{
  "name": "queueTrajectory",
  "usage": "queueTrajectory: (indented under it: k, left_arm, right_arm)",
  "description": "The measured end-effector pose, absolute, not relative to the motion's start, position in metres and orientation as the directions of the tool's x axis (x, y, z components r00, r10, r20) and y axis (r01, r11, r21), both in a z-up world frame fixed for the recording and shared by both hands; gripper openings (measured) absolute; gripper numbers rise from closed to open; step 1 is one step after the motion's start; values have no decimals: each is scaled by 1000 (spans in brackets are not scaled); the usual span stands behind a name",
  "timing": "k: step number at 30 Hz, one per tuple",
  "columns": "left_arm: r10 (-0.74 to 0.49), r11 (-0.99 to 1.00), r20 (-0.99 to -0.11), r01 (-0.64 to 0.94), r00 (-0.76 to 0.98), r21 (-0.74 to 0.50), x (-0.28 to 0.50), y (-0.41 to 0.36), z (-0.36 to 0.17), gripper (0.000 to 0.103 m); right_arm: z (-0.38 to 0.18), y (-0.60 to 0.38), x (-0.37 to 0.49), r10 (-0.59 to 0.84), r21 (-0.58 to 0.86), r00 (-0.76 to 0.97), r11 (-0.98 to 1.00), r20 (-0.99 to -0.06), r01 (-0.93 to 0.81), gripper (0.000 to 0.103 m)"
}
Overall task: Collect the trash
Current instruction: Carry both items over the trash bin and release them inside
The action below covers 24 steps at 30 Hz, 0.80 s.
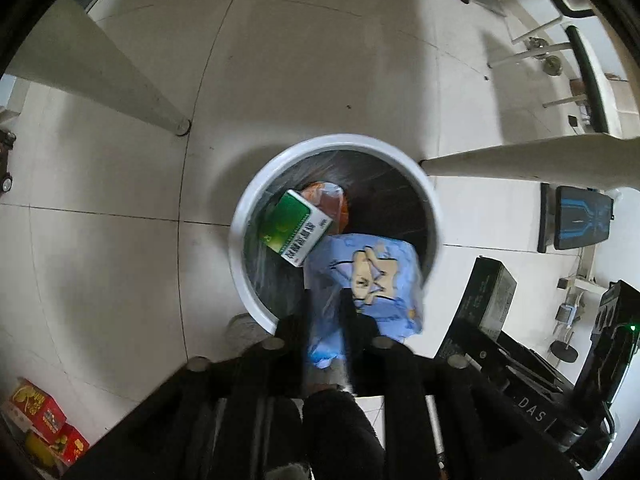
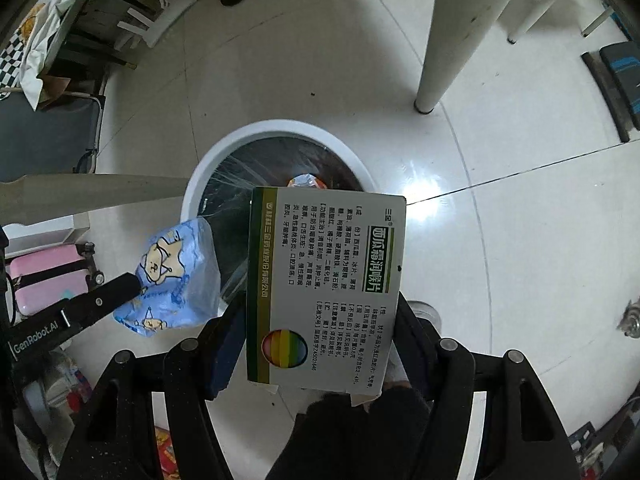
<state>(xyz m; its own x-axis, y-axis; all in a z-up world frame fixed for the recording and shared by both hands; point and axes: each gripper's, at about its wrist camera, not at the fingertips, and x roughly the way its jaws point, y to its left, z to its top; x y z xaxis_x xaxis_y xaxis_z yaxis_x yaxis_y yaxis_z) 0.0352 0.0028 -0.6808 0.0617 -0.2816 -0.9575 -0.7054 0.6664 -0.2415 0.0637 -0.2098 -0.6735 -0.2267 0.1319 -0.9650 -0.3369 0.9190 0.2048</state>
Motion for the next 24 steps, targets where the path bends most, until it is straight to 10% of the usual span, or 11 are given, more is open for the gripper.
queueTrajectory:
  k: [3, 5, 7, 24]
  left_arm:
    - [-255, 663, -965, -716, 58, -218, 24, 9, -680, 81]
    - [-236, 665, -971, -721, 45, -196, 19, 11, -676, 87]
    - [-196, 685, -980, -713, 17, -150, 13, 12, -669, 96]
    - [6, 771, -1000, -637, -3, 6, -20, -9, -555, 98]
  right_arm:
    - [-689, -202, 64, 148, 224, -242, 918, -959, -327, 71]
    - [-695, -198, 65, 156, 234, -249, 916, -956, -325, 72]
    - [-692, -197, 64, 155, 232, -241, 914, -958, -334, 94]
    - [-550, -196, 41, 20, 65, -96, 869, -995, -491, 100]
